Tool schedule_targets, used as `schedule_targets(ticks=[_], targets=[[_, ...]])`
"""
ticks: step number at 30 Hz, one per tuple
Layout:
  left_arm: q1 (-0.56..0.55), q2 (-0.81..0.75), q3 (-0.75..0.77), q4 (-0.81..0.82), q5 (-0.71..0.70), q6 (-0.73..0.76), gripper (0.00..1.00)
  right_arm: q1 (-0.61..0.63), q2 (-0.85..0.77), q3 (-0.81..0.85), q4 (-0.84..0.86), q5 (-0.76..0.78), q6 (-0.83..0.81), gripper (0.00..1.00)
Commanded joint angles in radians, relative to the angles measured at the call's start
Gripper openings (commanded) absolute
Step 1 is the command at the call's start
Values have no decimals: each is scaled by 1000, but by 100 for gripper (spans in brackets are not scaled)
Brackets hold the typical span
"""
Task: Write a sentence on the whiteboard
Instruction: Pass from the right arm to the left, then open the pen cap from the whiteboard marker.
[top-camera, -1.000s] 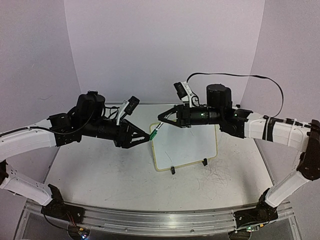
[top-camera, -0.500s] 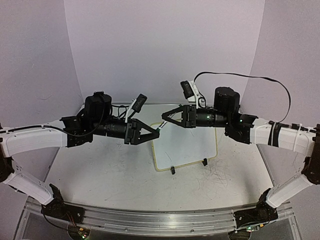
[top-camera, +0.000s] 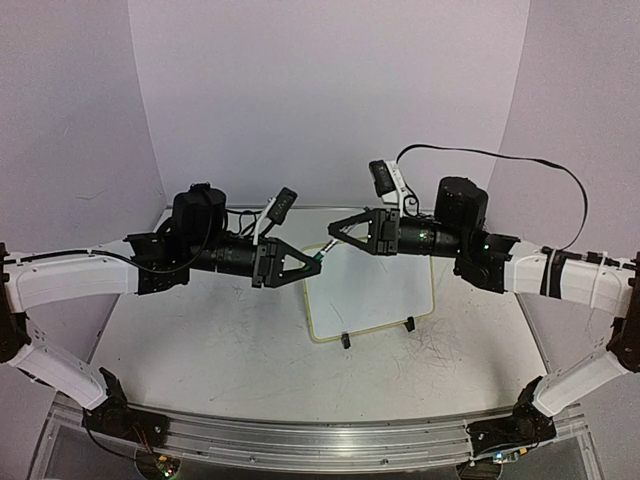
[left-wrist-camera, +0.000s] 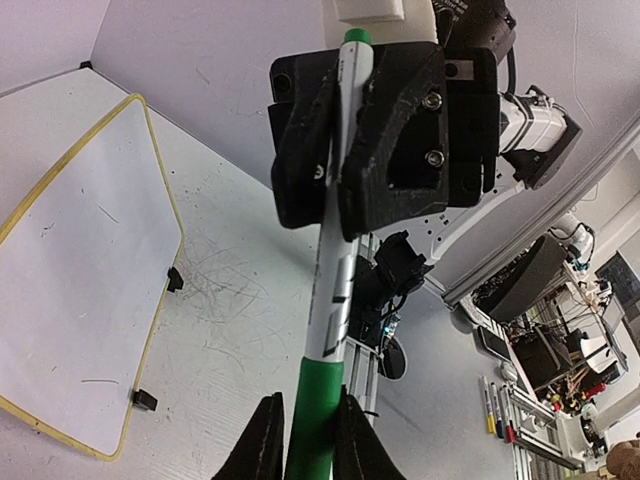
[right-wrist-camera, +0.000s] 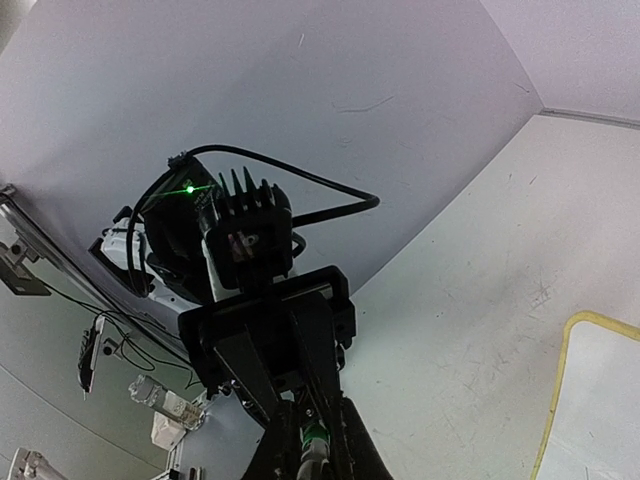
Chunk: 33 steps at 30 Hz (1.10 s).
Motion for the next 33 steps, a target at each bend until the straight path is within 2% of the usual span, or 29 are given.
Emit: schedule_targets(ticks=[1, 4, 7, 14, 21, 27, 33], targets=[[0, 16, 49, 45, 3, 21, 11, 0, -36, -15, 66, -14, 12, 0], [0, 11, 44, 45, 3, 36, 0, 0, -48, -25, 66, -11, 6, 0], [0, -4, 25, 40, 2, 69, 0, 0, -62, -34, 55, -16, -14, 2], [0, -43, 0, -21, 27, 206, 0, -11, -148, -41, -130, 28, -145, 37], [0, -49, 45, -178, 59, 361, 0, -29, -241, -43, -298, 54, -251, 70], [0, -50, 68, -229, 107, 415, 0, -28, -250, 26, -397, 36, -324, 76], [0, -41, 90, -247, 153, 440, 0, -28, -192, 59, -419, -110, -356, 73]])
